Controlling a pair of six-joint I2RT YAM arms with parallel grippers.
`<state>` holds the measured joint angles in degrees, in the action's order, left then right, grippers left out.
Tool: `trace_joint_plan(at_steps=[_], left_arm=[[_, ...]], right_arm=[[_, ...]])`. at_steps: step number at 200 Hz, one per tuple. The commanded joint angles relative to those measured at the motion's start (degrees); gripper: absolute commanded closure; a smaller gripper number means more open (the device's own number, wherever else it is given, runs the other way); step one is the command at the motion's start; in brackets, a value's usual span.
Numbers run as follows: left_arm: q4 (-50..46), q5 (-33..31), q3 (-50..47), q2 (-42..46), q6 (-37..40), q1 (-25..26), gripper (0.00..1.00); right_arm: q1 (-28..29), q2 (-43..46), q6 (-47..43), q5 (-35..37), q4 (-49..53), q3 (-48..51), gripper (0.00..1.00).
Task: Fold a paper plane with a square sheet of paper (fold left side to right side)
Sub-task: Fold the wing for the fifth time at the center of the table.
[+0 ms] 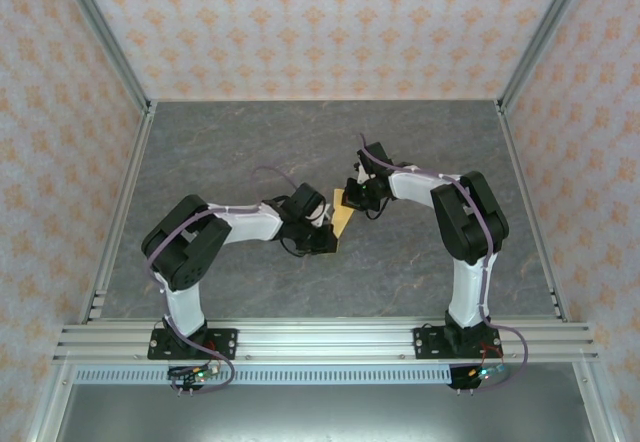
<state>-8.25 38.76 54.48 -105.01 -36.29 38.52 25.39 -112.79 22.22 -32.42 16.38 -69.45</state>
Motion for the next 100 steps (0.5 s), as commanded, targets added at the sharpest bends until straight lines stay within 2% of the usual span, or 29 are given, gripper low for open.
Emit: trace_joint_plan(at_steps=[1,35,48,80,100], left_arm=[[-7.0,0.5,-3.6,2.2,0.9,1.0,0.93],[-5.3,-0.9,-5.2,8.2,0.5,0.4,0.93],[-4.4,-2.3,-5.6,11.4,0.3,-0.3,0.93],[-3.9,-10.7,-6.6,20.0,0.4,-2.5,0.91],[-4.3,-18.9,-7.1,25.1,0.1,-3.7,0.83]], right_arm=[[-0.3,-2.5,-1.4,6.0,4.5,0.0,0.99],[-0.2,0.6,-2.1,5.5,4.2,-2.0,0.94],[-0.2,2.8,-2.1,6.2,4.3,-2.8,0.89],[-0.1,9.2,-1.8,11.4,6.6,-3.1,0.74],[1.3,13.0,-1.1,17.2,9.9,-2.5,0.64]])
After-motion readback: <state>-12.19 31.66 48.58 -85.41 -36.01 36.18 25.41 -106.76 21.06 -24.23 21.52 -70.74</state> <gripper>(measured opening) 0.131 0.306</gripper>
